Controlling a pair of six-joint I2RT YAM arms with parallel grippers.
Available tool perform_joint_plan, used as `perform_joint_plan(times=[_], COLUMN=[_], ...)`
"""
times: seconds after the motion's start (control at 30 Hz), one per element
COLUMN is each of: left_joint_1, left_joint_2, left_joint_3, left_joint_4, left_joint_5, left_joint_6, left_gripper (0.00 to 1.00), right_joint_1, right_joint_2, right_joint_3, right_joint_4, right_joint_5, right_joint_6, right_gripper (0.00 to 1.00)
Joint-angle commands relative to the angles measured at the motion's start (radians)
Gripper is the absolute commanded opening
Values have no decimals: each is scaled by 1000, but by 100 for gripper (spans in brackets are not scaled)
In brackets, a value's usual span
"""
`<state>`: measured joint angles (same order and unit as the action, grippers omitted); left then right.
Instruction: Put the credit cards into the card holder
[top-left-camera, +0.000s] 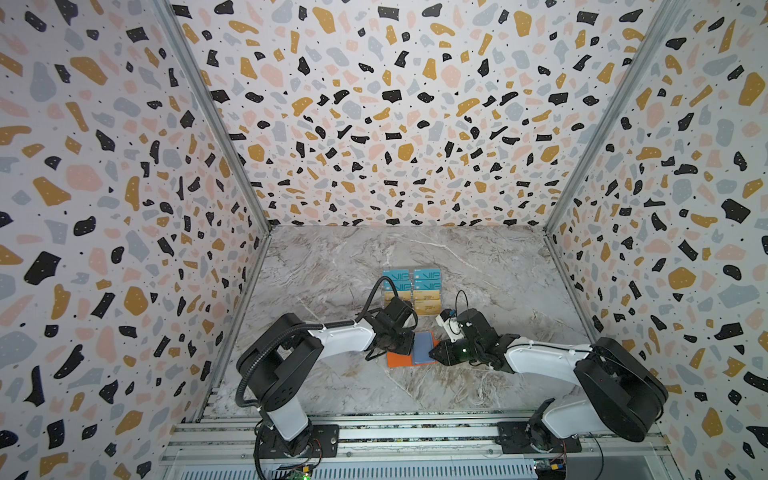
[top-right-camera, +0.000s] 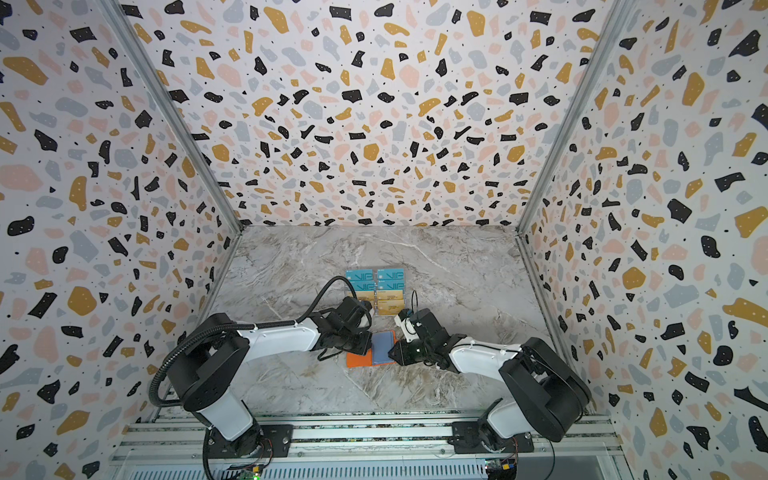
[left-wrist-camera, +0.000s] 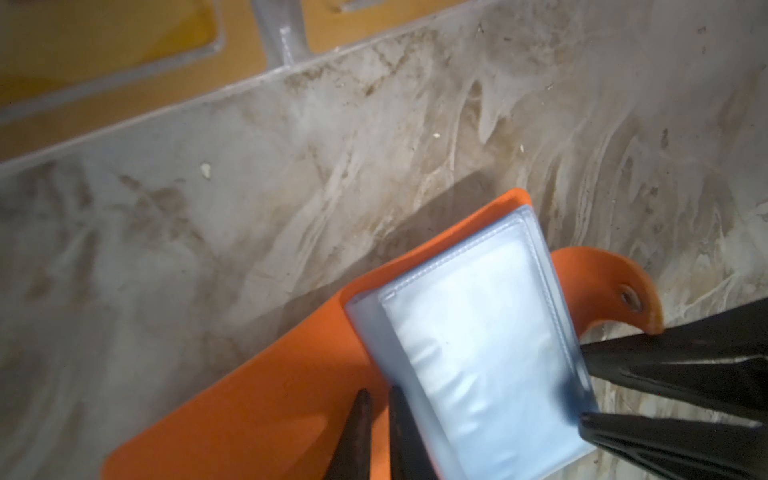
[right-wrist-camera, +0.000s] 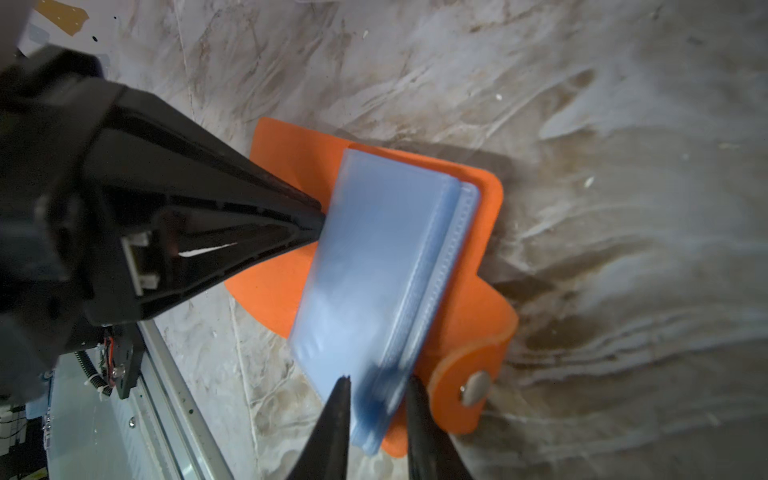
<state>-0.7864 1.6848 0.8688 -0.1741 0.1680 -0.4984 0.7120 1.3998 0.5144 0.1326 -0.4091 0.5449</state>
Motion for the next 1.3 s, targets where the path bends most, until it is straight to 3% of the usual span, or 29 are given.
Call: perform_joint_plan(times=[0.0, 0.2, 0.37, 0.67, 1.27], left_joint_1=[5, 5, 5, 18, 47], left_joint_2=[-39, -112, -122, -104, -58], left_joint_3=[1, -19, -100, -190, -244], left_joint_4=[-16, 45, 211, 372, 550], left_joint_5=[14, 34, 78, 132, 232], left_joint_6=[-41, -113, -224, -300, -365], left_gripper=[21, 30, 31, 30, 30], right_joint_1=[7, 12, 12, 8, -2], right_joint_2=[-57, -78, -1, 113, 132], right_joint_3=[57, 78, 108, 122, 89], right_joint_4=[-82, -61, -30, 6, 12], right_joint_5=[44, 47, 40, 49, 78], right_joint_6=[-13, -15, -32, -71, -64], right_gripper=[28, 28, 25, 22, 20])
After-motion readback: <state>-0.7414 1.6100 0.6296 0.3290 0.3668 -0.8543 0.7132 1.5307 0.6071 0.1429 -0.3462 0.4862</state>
